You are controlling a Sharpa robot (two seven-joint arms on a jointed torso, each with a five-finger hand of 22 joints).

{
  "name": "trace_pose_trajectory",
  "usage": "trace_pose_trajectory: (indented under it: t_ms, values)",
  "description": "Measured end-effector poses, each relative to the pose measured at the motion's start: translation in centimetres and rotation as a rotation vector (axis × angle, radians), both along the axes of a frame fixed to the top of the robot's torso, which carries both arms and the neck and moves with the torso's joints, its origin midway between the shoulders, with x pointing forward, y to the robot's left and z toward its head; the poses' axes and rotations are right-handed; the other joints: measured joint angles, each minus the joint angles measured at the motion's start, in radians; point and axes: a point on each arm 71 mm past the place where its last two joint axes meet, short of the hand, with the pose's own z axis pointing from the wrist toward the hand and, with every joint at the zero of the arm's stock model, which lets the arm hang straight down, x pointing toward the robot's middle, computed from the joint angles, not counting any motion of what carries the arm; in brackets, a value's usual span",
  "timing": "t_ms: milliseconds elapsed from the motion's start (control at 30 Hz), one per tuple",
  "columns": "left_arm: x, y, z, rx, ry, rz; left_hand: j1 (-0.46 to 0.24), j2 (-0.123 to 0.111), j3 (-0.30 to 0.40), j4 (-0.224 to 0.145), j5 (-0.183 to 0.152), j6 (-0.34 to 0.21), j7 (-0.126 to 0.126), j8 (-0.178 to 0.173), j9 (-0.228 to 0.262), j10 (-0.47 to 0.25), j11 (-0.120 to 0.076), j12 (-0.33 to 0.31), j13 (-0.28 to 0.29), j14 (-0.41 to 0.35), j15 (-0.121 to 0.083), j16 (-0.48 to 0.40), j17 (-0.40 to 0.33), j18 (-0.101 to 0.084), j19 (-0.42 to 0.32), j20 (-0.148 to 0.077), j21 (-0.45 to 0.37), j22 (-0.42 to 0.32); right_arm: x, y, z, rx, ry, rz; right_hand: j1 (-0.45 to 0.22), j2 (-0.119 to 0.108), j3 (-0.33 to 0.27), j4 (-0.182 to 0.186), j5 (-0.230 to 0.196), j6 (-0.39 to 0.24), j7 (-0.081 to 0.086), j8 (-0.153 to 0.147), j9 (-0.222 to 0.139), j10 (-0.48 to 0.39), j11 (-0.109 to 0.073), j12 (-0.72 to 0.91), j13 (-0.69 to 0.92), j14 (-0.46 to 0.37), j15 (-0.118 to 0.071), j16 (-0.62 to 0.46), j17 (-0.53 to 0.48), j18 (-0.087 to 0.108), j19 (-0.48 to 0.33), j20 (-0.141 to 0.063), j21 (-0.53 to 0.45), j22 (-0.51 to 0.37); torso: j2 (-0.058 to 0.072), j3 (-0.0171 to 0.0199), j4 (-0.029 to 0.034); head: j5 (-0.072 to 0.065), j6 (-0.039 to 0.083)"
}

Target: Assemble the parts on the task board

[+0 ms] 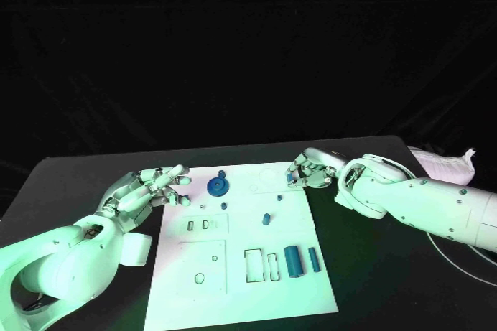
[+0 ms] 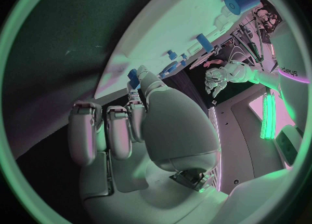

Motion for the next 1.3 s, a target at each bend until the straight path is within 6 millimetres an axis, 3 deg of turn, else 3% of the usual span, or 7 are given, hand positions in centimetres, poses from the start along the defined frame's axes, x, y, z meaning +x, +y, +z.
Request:
trace_pose_trajectory:
  t_ms: [167,400,500,600,867,1133,1300]
  values:
    - [0.0,0.1,0.0,0.001,0.0,0.002,0.0,0.0,0.0,0.0,0.0,0.0,0.0,0.0,0.0,0.0,0.0,0.0,0.0,0.0,0.0,0.0,0.0,0.0,0.0,0.0,0.0,0.0,-0.7,2.2,0.8,0.034,-0.024,0.032,-0.005,0.005,0.004,0.004,-0.003,0.0,0.0,0.0,0.0,0.0,0.0,0.001,0.0,0.0,0.0,0.0,0.001,0.0,0.0,0.0,0.0,0.0,-0.001,-0.0003,0.0,0.008,0.0]
    - [0.3,0.4,-0.1,0.006,0.0,0.012,0.0,0.0,0.0,0.0,0.0,0.0,0.0,0.0,0.0,0.0,0.0,0.0,0.0,0.0,0.0,0.0,0.0,0.0,0.0,0.0,0.0,0.0,-1.8,6.8,1.5,0.073,-0.031,0.083,-0.009,0.009,0.004,0.004,-0.004,0.0,0.0,0.0,0.0,0.0,0.0,0.002,0.0,0.0,0.0,0.0,0.001,0.0,0.0,0.0,0.0,0.0,-0.001,-0.0006,0.0006,0.03,-0.005]
    - [0.5,0.6,-0.2,0.009,0.0,0.02,0.0,0.0,0.0,0.0,0.0,0.0,0.0,0.0,0.0,0.0,0.0,0.0,0.0,0.0,0.0,0.0,0.0,0.0,0.0,0.0,0.0,0.0,-2.3,9.1,1.7,0.074,-0.034,0.11,-0.009,0.009,0.004,0.004,-0.005,0.0,0.0,0.0,0.0,0.0,0.0,0.002,0.0,0.0,0.0,0.0,0.0,0.0,-0.001,-0.007,0.0,0.0,-0.002,-0.0008,0.0012,0.046,-0.009]
    - [0.8,0.8,-0.3,0.012,0.0,0.028,0.0,0.0,0.0,0.0,0.0,0.0,0.0,0.0,0.0,0.0,0.0,0.0,0.0,0.0,0.0,0.0,0.0,0.0,0.0,0.0,0.0,0.0,-2.8,11.7,1.9,0.066,-0.039,0.144,-0.011,0.011,0.004,0.004,-0.006,0.0,0.0,0.0,0.0,0.0,0.0,0.001,0.0,-0.002,-0.002,0.0,0.0,0.0,0.0,-0.007,0.0,0.0,-0.003,-0.002,0.0025,0.059,-0.014]
    - [1.3,0.7,-0.5,0.015,0.0,0.034,0.0,0.0,0.0,0.0,0.0,0.0,0.0,-0.004,0.0,0.0,0.0,0.0,0.0,-0.004,0.004,0.0,0.0,0.0,-0.006,0.002,0.0,0.001,-4.3,16.5,1.0,0.017,-0.046,0.199,-0.012,0.012,0.005,0.005,-0.002,0.0,0.0,0.0,0.0,-0.004,-0.004,-0.001,0.0,0.0,-0.007,0.0,0.0,0.0,0.0,-0.007,0.0,-0.001,-0.009,-0.0067,0.009,0.075,-0.021]
    - [1.5,0.4,-0.7,0.014,0.0,0.032,0.0,0.0,0.0,0.0,0.0,0.0,0.0,-0.005,0.001,0.0,0.0,0.0,-0.001,-0.004,0.004,0.0,0.002,0.0,-0.007,0.0,0.0,0.003,-5.2,19.3,-0.7,-0.044,-0.038,0.217,-0.015,0.014,0.005,0.006,-0.002,0.0,0.0,0.0,0.0,-0.002,-0.006,0.0,0.0,0.0,-0.007,0.0,0.0,0.0,0.0,-0.007,0.0,-0.004,-0.014,-0.0132,0.0134,0.088,-0.029]
    - [1.6,0.2,-0.7,0.013,0.0,0.029,0.0,0.0,0.0,0.0,0.0,0.0,0.0,-0.005,0.001,0.0,0.0,0.0,-0.001,-0.004,0.003,0.0,0.002,0.0,-0.007,0.0,0.0,0.003,-5.5,20.4,-1.8,-0.075,-0.027,0.223,-0.018,0.01,0.006,0.006,-0.002,0.0,0.0,0.0,0.0,-0.002,-0.006,0.0,0.0,0.0,-0.007,0.0,0.0,0.0,0.0,-0.007,0.0,-0.004,-0.014,-0.0143,0.0149,0.094,-0.031]
